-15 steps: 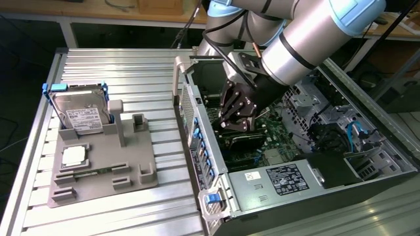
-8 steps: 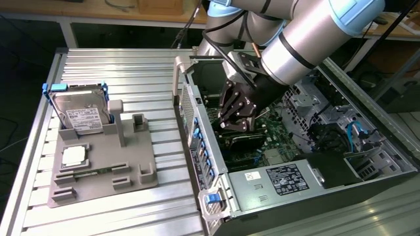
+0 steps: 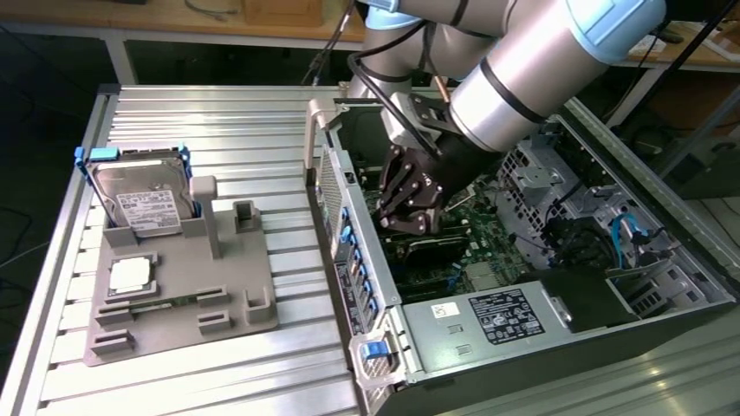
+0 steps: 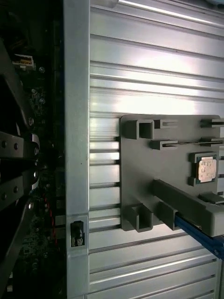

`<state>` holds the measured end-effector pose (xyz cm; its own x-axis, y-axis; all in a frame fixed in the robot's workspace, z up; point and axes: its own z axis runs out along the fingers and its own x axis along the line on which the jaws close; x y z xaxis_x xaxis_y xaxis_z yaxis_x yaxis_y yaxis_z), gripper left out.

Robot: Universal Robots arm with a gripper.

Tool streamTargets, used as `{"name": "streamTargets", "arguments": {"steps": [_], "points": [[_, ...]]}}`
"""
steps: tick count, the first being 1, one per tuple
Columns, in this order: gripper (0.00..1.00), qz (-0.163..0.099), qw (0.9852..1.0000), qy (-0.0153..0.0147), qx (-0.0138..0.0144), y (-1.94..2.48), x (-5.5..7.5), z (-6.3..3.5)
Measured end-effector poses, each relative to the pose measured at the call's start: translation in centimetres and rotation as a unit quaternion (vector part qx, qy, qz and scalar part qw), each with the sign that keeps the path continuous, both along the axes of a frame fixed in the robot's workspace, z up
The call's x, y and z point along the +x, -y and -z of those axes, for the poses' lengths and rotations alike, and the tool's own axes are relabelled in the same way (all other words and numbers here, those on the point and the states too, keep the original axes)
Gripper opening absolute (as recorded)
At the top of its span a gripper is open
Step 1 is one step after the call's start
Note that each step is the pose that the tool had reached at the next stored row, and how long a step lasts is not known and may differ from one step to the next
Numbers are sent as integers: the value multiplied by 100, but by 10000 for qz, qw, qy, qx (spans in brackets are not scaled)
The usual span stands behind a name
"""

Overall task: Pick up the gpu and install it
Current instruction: 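Press down on the gpu until it lock into place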

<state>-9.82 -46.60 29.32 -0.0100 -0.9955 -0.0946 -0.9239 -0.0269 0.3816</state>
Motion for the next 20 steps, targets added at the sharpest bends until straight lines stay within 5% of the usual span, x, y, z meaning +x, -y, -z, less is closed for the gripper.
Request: {"name": "streamTargets", "arguments": {"steps": [14,15,16,18,20], "points": [[11,-10,10000,-8,0,0,49,77],[11,-11,10000,-86,0,1,168,76],[11,-13,9999,-109,-1,35,176,74],[11,-64,9998,-109,-145,133,110,74],[11,-85,9998,-109,-163,139,57,78]]}}
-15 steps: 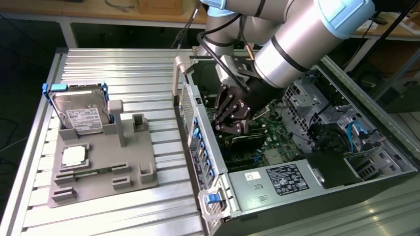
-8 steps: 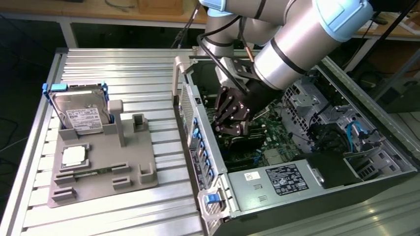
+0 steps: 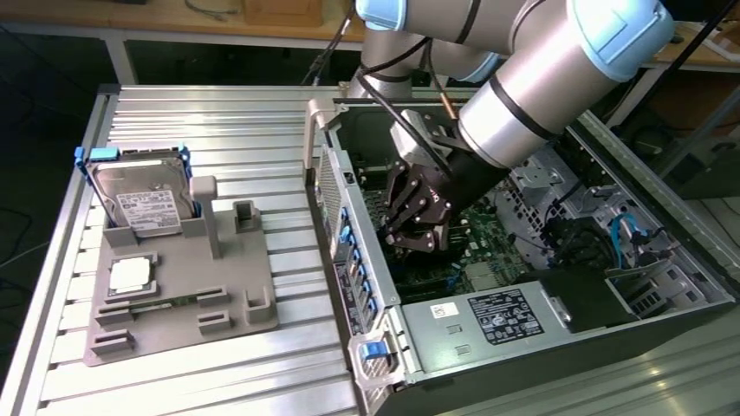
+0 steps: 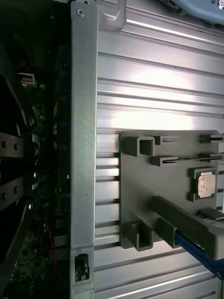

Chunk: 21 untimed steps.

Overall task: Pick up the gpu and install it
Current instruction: 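Press down on the gpu until it lock into place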

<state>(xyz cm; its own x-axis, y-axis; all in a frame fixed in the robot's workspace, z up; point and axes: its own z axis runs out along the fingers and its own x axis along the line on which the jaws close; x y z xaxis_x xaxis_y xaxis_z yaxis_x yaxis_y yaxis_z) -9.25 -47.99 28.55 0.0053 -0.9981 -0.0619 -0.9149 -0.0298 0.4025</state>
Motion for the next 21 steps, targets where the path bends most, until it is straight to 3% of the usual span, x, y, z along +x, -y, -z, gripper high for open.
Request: {"name": "streamTargets", "arguments": {"steps": [1,2,3,4,5,6,7,8,16,21], "points": [[11,1,10000,0,-22,-14,-1,1],[11,0,10000,-1,-99,-85,1,4],[11,0,10000,-1,-99,-115,-1,13],[11,0,9999,-16,-102,-116,69,46],[11,-1,9999,-29,-104,-124,71,0],[11,0,9999,-31,-108,-135,60,-126],[11,-23,9999,80,-120,-160,-33,-139],[11,-27,9998,157,-118,-170,-63,-136],[11,-31,9997,187,-119,-181,-110,-128],[11,-31,9997,191,-114,-181,-111,-108]]}}
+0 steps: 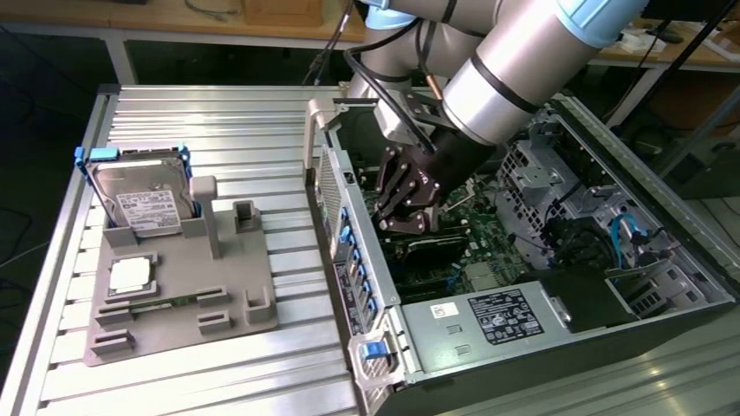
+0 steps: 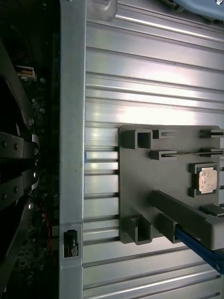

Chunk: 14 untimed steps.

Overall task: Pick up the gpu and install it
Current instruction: 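Press down on the gpu until it lock into place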

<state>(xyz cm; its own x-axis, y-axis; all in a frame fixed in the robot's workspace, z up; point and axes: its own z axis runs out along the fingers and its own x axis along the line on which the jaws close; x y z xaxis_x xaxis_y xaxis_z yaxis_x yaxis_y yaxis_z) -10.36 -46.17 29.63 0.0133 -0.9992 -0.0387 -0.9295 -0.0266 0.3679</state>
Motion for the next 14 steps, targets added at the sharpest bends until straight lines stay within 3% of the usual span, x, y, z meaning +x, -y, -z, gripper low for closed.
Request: {"name": "streamTargets", "arguments": {"steps": [14], "points": [[11,0,10000,12,19,-15,5,74]]}}
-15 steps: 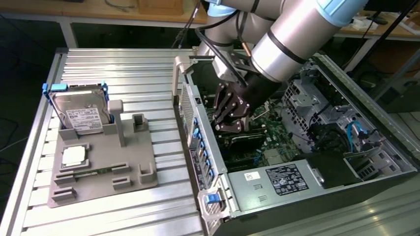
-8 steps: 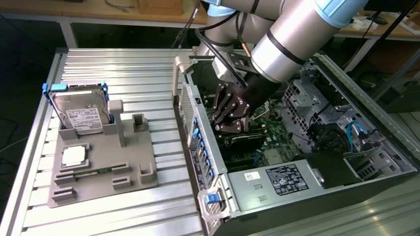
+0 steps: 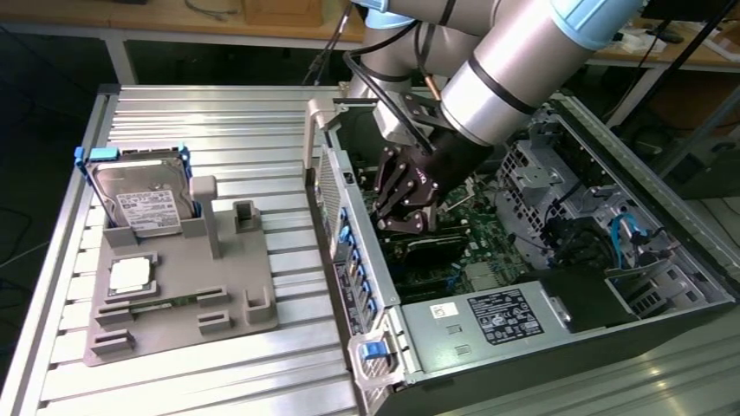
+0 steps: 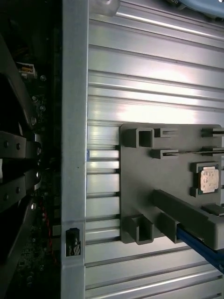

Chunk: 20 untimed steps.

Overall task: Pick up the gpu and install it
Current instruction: 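Press down on the gpu until it lock into place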

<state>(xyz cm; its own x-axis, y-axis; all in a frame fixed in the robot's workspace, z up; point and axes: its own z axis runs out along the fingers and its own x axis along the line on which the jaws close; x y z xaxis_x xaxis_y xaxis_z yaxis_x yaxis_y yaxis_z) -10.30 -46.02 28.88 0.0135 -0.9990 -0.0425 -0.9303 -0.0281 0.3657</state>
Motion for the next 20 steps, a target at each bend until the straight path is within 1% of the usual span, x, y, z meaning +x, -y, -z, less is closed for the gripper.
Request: {"name": "streamTargets", "arguments": {"steps": [3,4,5,6,7,9,10,11,12,13,14,15,16,17,18,20], "points": [[11,-1,10000,2,7,0,21,1],[11,0,10000,3,11,-1,48,3],[11,2,10000,11,9,-4,90,11],[11,2,10000,12,-2,-4,135,19],[11,1,10000,2,-34,-3,182,3],[11,0,10000,0,-44,-5,256,1],[11,1,10000,3,-50,-16,270,2],[11,1,10000,20,-55,-31,270,4],[11,1,10000,45,-60,-52,271,4],[11,0,10000,64,-61,-69,271,6],[11,1,9999,107,-62,-110,271,8],[11,1,9999,139,-64,-136,270,8],[11,1,9998,163,-65,-158,270,9],[11,2,9998,180,-64,-182,270,15],[11,2,9998,202,-64,-183,269,20],[11,1,9998,207,-62,-183,269,21]]}}
